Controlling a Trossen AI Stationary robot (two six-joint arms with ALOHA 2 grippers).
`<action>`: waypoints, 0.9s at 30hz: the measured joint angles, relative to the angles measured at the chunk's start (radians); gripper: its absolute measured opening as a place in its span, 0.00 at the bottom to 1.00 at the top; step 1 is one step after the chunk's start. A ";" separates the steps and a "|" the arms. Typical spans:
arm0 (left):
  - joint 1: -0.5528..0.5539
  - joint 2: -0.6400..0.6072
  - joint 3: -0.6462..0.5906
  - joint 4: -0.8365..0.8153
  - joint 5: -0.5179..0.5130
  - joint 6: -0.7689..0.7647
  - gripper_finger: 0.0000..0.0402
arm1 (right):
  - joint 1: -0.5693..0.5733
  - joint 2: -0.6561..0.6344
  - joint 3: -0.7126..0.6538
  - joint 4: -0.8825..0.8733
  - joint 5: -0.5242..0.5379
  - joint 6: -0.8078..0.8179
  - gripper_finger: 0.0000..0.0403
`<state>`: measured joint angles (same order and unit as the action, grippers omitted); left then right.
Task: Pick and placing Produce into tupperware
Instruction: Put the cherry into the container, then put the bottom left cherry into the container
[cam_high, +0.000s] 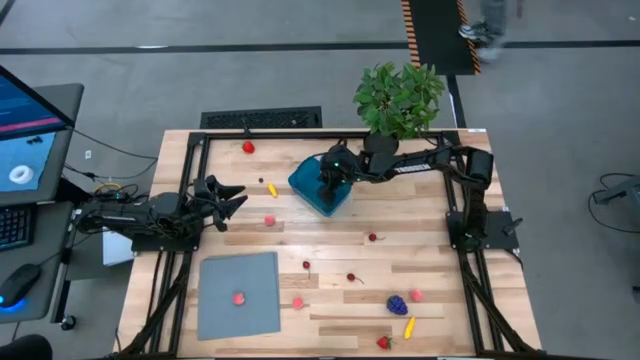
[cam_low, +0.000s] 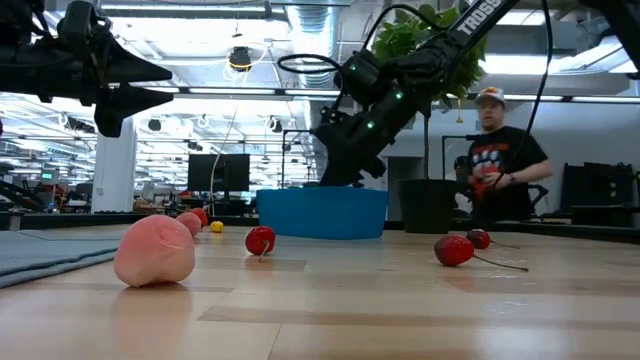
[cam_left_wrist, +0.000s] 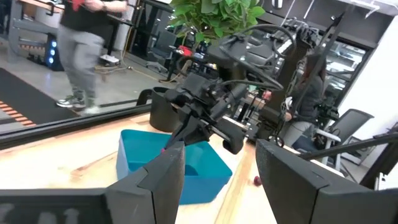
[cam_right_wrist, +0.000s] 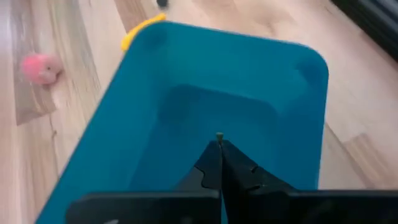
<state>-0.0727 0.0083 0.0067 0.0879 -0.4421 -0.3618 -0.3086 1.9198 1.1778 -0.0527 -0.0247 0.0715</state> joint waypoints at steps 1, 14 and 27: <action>0.000 0.000 0.000 0.000 0.000 0.000 0.47 | -0.004 0.000 0.000 -0.002 -0.001 0.000 0.05; 0.000 0.000 0.000 0.000 -0.006 0.000 0.47 | 0.005 0.000 0.000 0.000 -0.029 -0.016 0.23; 0.000 0.000 0.000 0.000 0.019 0.020 0.47 | 0.123 -0.129 -0.002 0.024 -0.092 -0.170 0.29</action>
<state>-0.0726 0.0084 0.0064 0.0875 -0.4235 -0.3416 -0.1859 1.7906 1.1763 -0.0287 -0.1162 -0.0988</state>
